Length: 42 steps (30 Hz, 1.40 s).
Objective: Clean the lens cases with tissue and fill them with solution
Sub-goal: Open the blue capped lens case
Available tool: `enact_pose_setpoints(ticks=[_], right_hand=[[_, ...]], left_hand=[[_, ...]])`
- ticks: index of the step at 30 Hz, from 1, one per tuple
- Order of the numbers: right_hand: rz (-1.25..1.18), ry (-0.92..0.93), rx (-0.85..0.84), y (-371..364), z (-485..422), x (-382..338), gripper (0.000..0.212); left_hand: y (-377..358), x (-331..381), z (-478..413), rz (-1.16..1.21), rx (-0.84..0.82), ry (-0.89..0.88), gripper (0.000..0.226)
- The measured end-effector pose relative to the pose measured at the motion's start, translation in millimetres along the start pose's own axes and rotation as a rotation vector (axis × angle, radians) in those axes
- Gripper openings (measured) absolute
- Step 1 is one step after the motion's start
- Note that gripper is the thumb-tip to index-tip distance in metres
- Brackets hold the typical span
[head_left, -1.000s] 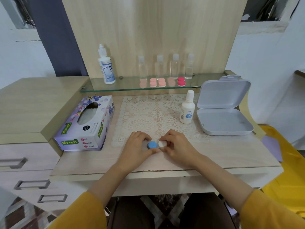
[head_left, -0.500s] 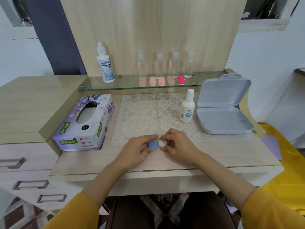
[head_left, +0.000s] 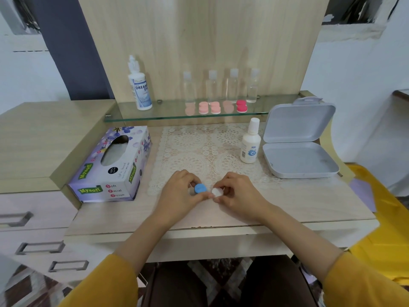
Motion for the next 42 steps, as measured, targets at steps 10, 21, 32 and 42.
enact_pose_setpoints(ticks=[10,21,32,42], right_hand=[[0.011,-0.022,-0.007,2,-2,3,0.020],[0.110,-0.058,-0.098,4,-13,-1,0.030],[0.114,0.006,-0.200,0,-19,-9,0.022],[0.293,-0.031,-0.310,-3,-23,-15,0.024]], left_hand=[[6,-33,3,-0.050,-0.062,0.099,0.039],[-9,-8,2,-0.005,-0.079,-0.006,0.032],[-8,-4,2,0.019,-0.048,-0.067,0.027],[-6,-3,5,0.017,-0.032,-0.071,0.030]])
Point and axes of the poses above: each hand's wrist, its own z-axis away from the middle knuckle, its own y-axis out of the back of the hand, x = y × z, the point moved 10 cm from there along -z, towards the middle knuckle, and after that the axes turned 15 degrees about y, right-handed, at the moved point
